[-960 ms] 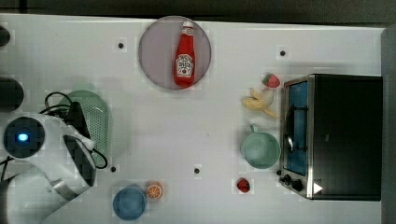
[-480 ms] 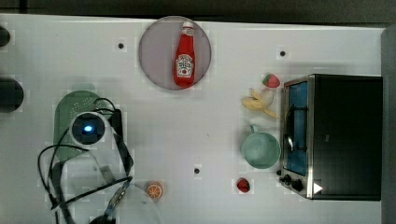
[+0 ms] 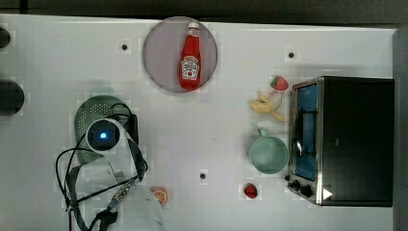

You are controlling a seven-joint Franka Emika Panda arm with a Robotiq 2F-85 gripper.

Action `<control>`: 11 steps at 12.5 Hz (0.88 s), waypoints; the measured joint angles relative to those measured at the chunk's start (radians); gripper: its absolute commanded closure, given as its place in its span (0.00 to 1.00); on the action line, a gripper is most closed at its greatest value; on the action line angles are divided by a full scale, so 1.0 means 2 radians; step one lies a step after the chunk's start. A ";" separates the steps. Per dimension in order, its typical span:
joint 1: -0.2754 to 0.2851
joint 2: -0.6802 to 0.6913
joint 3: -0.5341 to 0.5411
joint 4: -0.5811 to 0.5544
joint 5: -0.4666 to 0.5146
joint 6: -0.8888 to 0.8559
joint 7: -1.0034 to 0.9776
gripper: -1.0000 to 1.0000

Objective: Drag strainer left to right.

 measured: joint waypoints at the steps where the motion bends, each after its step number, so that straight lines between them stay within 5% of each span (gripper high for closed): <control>1: 0.006 0.000 -0.004 0.001 0.000 0.000 0.000 0.00; 11: 0.013 -0.025 -0.069 -0.009 0.000 -0.005 0.000 0.00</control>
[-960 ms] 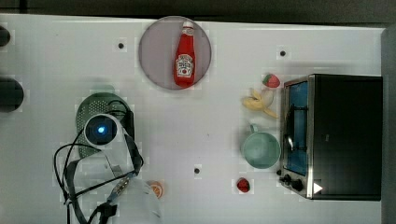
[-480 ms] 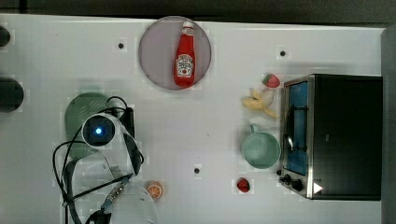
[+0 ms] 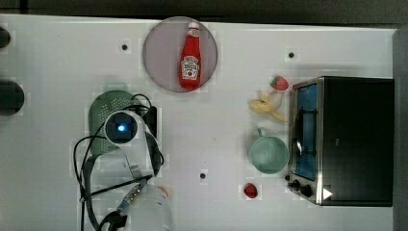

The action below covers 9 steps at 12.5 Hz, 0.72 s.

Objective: Drag strainer left to right.

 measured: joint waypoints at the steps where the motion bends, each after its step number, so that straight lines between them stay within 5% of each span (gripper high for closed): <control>1: 0.000 -0.003 -0.011 -0.006 -0.002 0.004 -0.003 0.00; 9: -0.024 -0.027 -0.064 -0.028 0.011 -0.018 -0.042 0.00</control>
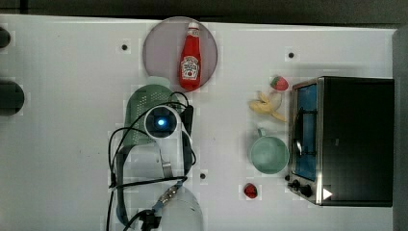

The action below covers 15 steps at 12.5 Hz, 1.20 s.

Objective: Drag strainer left to right.

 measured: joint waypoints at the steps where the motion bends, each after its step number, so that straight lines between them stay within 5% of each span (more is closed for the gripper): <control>1: -0.005 -0.002 -0.001 -0.005 0.002 0.007 -0.013 0.00; 5: -0.006 -0.033 -0.043 -0.049 0.003 0.018 -0.042 0.00; 15: -0.015 -0.024 -0.168 -0.046 -0.011 0.000 -0.166 0.00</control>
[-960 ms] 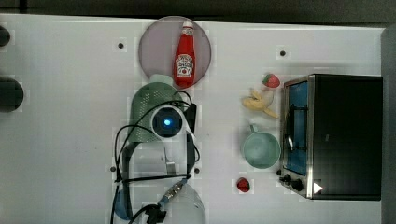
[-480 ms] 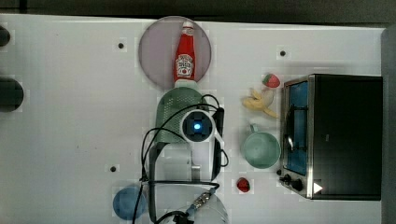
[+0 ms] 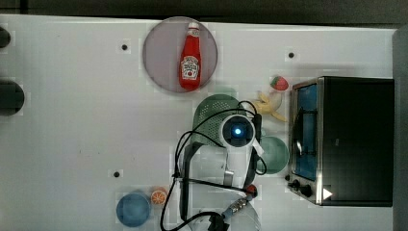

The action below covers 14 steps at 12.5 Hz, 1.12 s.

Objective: Drag strainer left to right.

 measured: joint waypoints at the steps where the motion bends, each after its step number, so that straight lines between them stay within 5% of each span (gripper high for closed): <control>1: -0.001 0.000 -0.001 0.001 0.000 0.002 -0.011 0.00; 8: -0.004 -0.060 0.018 -0.011 0.003 -0.052 -0.111 0.00; 14: 0.003 -0.249 0.044 0.080 -0.010 -0.362 -0.266 0.00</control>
